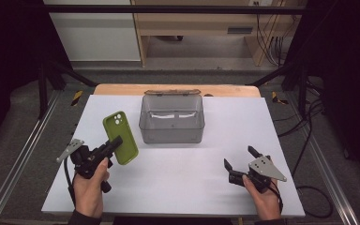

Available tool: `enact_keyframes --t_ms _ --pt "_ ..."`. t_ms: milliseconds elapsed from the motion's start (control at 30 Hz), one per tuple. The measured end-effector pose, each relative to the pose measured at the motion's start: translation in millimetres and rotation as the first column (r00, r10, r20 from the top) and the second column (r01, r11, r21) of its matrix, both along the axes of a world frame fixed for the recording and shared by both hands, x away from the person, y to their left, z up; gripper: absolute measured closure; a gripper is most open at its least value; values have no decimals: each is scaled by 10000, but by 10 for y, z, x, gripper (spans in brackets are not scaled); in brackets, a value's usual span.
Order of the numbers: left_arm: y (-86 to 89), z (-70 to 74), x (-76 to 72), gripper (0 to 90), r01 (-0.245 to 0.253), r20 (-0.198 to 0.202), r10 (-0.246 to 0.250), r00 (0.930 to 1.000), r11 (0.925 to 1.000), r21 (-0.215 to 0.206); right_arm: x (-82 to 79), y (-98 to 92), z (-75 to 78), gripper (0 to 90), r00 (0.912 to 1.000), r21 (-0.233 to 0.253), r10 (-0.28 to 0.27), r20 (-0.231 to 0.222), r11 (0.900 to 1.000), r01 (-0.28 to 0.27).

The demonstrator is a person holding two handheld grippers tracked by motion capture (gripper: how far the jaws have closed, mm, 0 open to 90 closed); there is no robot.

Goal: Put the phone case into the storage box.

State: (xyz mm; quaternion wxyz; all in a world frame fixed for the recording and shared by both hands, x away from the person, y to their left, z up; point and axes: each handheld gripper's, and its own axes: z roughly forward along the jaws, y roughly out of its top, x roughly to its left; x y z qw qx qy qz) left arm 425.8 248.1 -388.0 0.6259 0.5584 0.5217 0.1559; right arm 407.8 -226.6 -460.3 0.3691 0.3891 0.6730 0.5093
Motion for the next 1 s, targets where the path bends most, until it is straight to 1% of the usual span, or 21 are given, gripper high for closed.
enact_keyframes --t_ms 33,167,233,300,367,533,667,733,800,900,1000 --pt "-24 45 33 773 57 -59 -57 10000 10000 -31 -6 -7 -1 44 10000 60 -48 40 10000 48" --pt "-135 212 168 773 259 -156 -255 9996 9993 286 -35 -39 9 45 9999 209 -54 120 9998 51" --pt "-199 285 245 773 381 -251 -374 9990 9989 289 -48 -42 8 45 9999 267 -50 156 9996 46" --pt "-266 357 325 773 444 -309 -430 9986 9979 463 -46 -33 -4 44 9999 180 -8 117 9998 6" --pt "-325 422 410 773 475 -326 -452 9984 9961 740 -50 -22 -11 42 9999 112 39 137 9999 -41" --pt "-450 527 627 773 545 -647 -490 9967 9948 865 -61 -25 -11 37 9999 168 -11 169 9999 8" --pt "-549 589 771 772 516 -726 -431 9964 9915 1197 -63 -55 -13 36 9997 210 -90 205 9997 86" --pt "-603 623 833 773 545 -716 -445 9964 9878 1457 -63 -63 -13 36 9997 243 -125 201 9996 120" --pt "-660 653 890 773 551 -690 -434 9967 9824 1785 -64 -66 -14 35 9997 265 -122 189 9996 117" --pt "-744 678 961 773 657 -753 -517 9958 9782 1970 -65 -64 -16 35 9997 258 -98 207 9996 93" --pt "-810 692 1024 772 680 -746 -522 9958 9712 2285 -64 -63 -17 34 9997 248 -90 236 9997 84"
